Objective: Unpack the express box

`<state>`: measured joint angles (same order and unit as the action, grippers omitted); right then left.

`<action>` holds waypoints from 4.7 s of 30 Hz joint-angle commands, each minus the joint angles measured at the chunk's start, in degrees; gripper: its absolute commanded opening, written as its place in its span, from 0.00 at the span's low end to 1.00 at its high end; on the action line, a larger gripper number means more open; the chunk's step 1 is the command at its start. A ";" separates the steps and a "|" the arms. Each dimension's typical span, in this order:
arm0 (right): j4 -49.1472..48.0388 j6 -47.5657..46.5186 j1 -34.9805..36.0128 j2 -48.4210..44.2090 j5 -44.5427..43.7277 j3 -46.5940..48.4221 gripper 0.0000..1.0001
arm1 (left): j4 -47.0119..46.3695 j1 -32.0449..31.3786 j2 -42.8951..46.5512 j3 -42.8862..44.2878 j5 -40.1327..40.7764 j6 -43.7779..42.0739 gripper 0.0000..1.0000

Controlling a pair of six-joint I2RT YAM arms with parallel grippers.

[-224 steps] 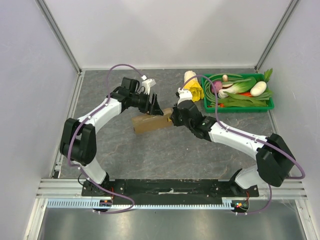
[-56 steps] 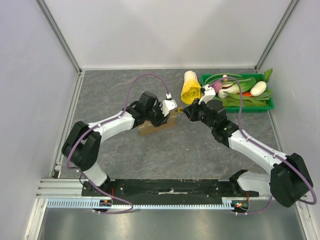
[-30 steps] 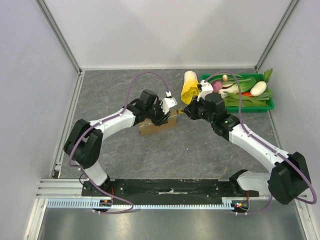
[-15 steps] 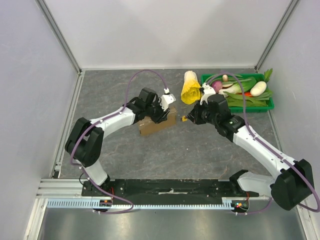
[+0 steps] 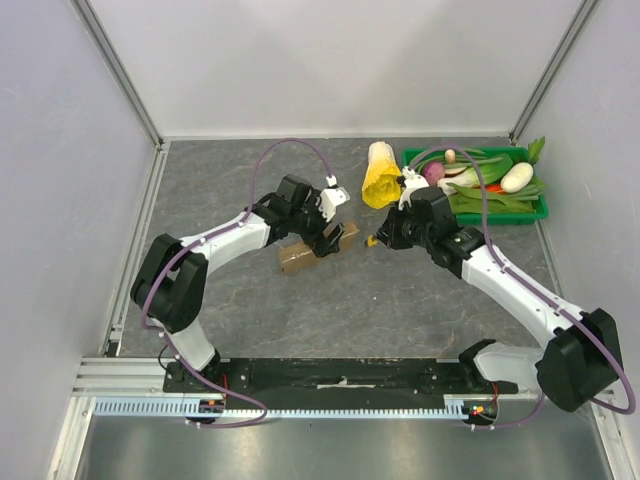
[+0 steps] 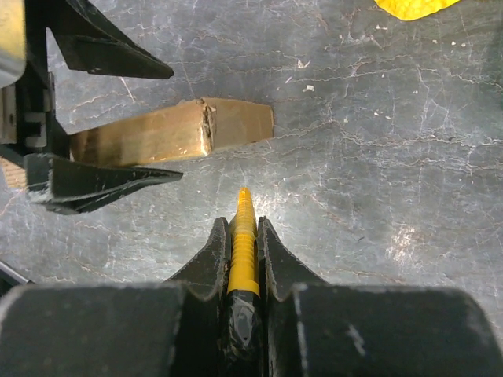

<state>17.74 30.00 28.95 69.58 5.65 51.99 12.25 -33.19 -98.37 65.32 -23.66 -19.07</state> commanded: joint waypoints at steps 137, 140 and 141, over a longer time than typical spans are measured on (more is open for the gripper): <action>-18.09 -3.02 32.05 8.56 -31.57 -1.62 0.00 | -7.94 13.60 6.60 -2.47 -17.83 31.73 0.67; -17.91 -1.96 32.05 6.97 -33.60 -2.94 0.00 | -8.03 11.14 7.57 -4.32 -18.00 27.87 0.68; -17.91 -1.61 31.96 6.28 -34.38 -3.12 0.00 | -7.86 10.78 7.66 -4.67 -18.44 26.47 0.68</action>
<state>0.54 25.93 61.01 79.20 -22.87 50.30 2.94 -19.70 -93.06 62.37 -39.24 15.59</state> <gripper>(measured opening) 0.143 0.678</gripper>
